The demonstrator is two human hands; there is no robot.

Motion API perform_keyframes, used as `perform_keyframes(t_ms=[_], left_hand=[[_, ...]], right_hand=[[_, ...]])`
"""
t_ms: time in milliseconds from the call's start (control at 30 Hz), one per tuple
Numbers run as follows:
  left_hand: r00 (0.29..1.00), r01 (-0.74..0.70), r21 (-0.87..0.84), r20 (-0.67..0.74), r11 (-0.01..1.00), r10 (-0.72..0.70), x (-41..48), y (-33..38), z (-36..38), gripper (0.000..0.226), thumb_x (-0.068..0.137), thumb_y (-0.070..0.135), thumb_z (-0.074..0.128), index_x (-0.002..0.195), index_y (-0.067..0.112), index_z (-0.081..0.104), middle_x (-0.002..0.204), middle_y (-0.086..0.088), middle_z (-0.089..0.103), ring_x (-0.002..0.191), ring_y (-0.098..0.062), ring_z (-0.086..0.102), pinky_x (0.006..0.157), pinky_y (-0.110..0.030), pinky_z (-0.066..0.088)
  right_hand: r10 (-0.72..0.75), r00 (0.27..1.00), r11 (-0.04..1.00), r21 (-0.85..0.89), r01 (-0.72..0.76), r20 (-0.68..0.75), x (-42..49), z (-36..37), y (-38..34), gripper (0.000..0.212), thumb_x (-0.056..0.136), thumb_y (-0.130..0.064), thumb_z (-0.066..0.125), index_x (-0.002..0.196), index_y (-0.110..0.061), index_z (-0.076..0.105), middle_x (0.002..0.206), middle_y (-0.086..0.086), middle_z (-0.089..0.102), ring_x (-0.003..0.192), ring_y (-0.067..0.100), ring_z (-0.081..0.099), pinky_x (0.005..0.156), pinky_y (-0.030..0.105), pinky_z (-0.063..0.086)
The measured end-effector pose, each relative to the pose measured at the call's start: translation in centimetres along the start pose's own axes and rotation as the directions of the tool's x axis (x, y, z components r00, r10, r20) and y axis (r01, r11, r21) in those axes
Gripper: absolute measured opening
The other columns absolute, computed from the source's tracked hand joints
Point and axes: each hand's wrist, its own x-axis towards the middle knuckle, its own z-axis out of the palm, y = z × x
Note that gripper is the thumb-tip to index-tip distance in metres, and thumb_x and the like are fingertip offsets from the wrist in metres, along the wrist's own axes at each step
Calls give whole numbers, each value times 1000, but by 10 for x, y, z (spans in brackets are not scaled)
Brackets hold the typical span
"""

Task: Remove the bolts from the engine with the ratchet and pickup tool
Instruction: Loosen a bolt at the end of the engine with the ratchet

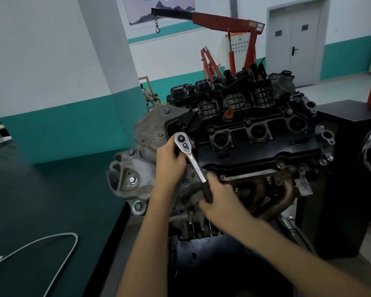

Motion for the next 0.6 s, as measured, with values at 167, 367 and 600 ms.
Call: perform_keyframes(t_ms=[167,367,600], left_hand=[[998,-53,-100,22,994,56,-2,5,-4,17,90,3,58,88,18,66,87,13,71,82,2,64,71,-10,46],[988,-32,-136,143,990,52,2,4,-9,22,94,2,54,99,19,67,95,13,69,88,1,62,72,-9,46],[999,-15,-20,-36,1000,14,-1,1,0,15,91,4,57,91,17,63,73,12,63,66,2,56,61,-12,42]], right_hand=[[4,1000,996,92,-2,-17,0,13,-5,25,79,-9,57,98,-21,46,63,-8,50,52,4,47,49,14,39],[-149,973,825,-521,220,176,40,-90,11,23,83,-18,60,99,-25,44,67,-8,40,68,24,55,53,29,39],[-178,982,802,-568,184,67,38,-86,11,23,83,-23,58,96,-28,39,69,-4,44,73,30,61,58,31,40]])
